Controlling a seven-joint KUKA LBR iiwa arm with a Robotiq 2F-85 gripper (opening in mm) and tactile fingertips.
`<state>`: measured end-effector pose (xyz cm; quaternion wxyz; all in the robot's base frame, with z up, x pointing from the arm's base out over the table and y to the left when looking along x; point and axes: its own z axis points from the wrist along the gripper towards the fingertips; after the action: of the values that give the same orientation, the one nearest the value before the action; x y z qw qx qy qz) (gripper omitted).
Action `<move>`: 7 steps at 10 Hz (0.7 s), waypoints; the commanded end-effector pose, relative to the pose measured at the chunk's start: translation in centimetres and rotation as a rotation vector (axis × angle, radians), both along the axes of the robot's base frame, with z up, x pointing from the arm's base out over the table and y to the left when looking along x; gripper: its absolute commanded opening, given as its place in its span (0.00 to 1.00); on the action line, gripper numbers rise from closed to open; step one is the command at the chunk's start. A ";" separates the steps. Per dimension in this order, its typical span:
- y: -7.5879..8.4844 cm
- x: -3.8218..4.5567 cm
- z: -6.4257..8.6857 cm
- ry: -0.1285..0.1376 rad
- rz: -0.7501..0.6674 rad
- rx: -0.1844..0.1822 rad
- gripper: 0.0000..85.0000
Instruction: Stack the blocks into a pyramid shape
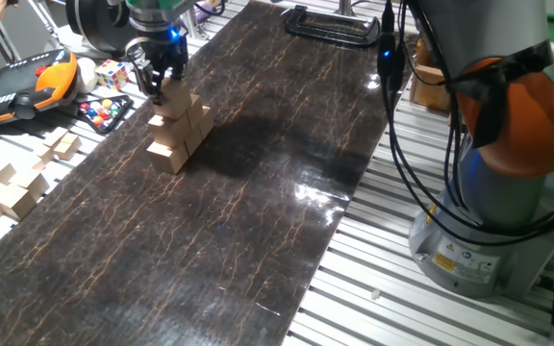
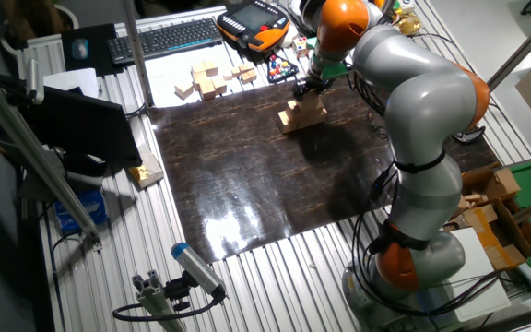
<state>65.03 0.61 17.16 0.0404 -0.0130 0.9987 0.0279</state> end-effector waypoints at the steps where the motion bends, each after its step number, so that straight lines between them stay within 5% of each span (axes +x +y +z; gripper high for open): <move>1: 0.0 -0.03 0.0 0.001 0.008 -0.001 0.83; 5: 0.1 -0.11 0.1 0.006 0.057 -0.007 0.85; 7: 0.1 -0.23 0.3 0.001 0.061 -0.017 0.97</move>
<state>64.79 0.68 17.47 0.0395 -0.0434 0.9981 0.0203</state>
